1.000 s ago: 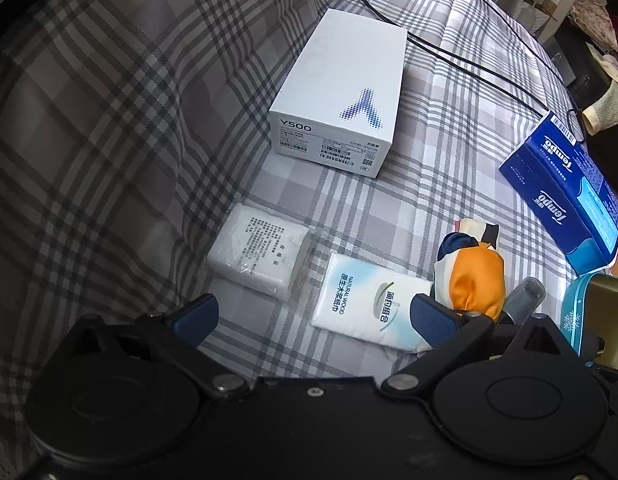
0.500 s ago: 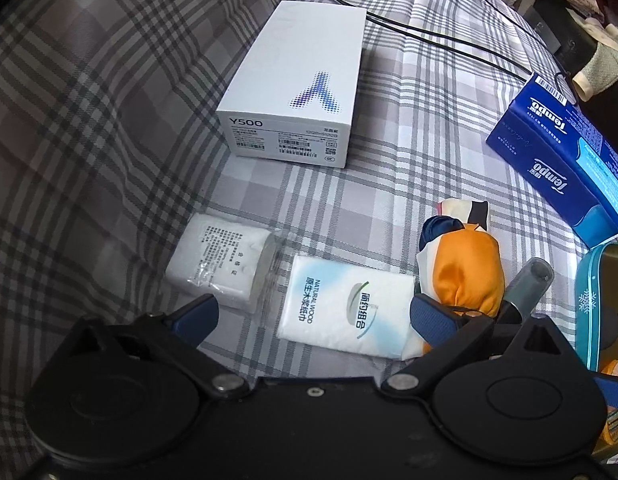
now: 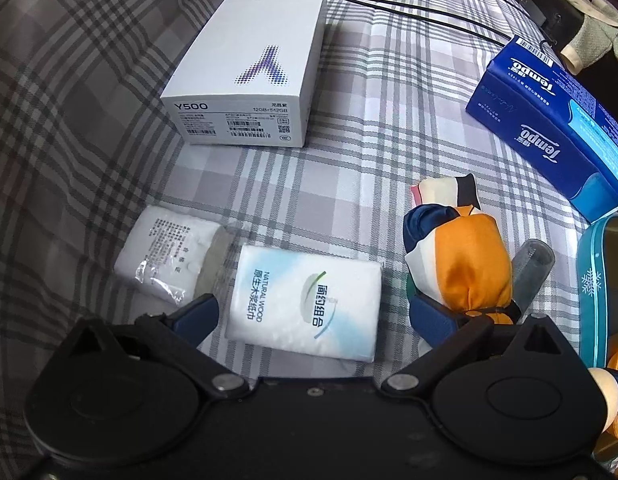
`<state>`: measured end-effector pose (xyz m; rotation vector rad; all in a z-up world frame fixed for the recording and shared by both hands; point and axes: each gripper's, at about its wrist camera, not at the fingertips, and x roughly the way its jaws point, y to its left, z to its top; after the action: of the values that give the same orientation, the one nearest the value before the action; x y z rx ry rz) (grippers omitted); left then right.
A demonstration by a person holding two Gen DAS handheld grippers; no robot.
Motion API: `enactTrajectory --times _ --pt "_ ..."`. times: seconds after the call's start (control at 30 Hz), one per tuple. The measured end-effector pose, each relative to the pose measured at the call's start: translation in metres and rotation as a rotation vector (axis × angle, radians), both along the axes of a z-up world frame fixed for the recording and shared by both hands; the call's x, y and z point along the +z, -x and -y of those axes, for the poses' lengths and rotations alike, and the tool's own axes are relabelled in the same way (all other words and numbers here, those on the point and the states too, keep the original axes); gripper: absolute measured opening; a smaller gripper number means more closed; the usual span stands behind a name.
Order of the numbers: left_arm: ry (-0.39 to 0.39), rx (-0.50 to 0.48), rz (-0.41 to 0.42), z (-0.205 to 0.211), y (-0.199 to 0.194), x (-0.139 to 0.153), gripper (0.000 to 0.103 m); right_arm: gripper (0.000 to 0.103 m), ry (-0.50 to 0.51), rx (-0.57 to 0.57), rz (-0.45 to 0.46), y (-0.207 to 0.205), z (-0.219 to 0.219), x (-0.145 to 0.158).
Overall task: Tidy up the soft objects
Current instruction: 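Grasp the white tissue pack with the left gripper while the right grasps the teal-and-cream peg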
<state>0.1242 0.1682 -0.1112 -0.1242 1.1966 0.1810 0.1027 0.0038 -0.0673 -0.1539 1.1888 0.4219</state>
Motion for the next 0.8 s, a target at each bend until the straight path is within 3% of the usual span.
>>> enactTrajectory --times 0.17,0.27,0.53,0.8 --pt "0.029 -0.001 0.011 -0.001 -0.001 -0.001 0.089 0.057 0.000 -0.019 0.002 -0.001 0.002 0.001" --pt "0.059 -0.010 0.017 -0.001 -0.001 0.000 0.072 0.057 -0.009 -0.026 0.006 -0.001 0.004 0.004" --pt "0.049 0.011 0.027 -0.004 0.008 0.005 0.072 0.057 -0.046 -0.034 0.029 0.001 0.008 0.017" --pt "0.046 0.097 0.069 -0.022 0.032 0.039 0.072 0.057 -0.118 -0.064 0.045 0.003 0.017 0.038"
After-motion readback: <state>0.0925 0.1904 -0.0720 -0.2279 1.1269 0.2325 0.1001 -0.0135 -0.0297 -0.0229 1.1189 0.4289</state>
